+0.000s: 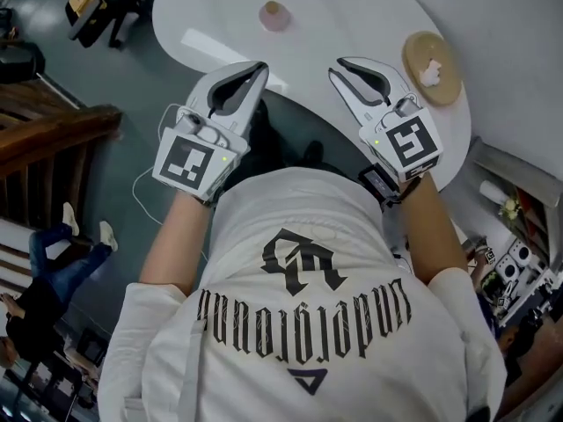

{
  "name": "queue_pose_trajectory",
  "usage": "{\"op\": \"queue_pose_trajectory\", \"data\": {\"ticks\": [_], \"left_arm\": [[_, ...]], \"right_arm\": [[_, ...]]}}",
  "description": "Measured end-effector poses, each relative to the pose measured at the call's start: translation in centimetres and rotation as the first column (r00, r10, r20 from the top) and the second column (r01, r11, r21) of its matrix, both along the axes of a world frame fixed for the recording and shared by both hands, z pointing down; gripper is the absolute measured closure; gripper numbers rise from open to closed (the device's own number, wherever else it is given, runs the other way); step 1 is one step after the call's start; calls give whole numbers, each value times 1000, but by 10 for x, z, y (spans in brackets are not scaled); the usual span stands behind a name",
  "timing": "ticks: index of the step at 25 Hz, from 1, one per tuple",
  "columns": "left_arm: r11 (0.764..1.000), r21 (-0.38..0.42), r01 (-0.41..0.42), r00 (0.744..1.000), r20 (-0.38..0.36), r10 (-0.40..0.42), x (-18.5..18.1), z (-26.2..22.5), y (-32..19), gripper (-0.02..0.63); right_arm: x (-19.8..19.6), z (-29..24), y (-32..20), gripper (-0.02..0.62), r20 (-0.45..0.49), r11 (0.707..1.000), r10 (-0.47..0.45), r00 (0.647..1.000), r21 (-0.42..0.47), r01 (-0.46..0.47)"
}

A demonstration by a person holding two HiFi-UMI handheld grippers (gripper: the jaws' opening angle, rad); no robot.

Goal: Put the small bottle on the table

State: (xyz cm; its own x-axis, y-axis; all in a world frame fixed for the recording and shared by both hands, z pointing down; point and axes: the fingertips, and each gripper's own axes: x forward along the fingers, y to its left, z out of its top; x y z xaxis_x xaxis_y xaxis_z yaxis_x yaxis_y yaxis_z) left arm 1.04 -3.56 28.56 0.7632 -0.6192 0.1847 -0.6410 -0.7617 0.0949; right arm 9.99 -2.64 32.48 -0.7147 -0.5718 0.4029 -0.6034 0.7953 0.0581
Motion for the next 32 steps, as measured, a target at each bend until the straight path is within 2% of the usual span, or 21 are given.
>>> {"op": "queue_pose_trajectory", "data": {"ticks": [2,6,15,21,26,32], "left_arm": [[1000,27,-5,1000,-19,5,4,-18,7,600],[999,41,-1,1000,-7,1,9,-39,14,600],[995,96,-6,999,-34,10,29,-67,30,600],[994,107,22,1000,-10,-21,44,-75,56,600],[995,79,53,999,0,-54,49,-73,96,600],[997,74,27,999,28,-30,43,-75,130,600]], "right_arm": [[3,-19,8,548,25,999,3,1000,35,-4],[13,-54,18,572,70,994,16,997,108,-24],[44,-87,43,594,107,986,18,994,160,-36],[65,-97,65,594,148,987,12,989,155,-35],[71,-99,96,594,160,989,-31,987,147,7],[68,-100,127,594,156,991,-25,987,137,4]]}}
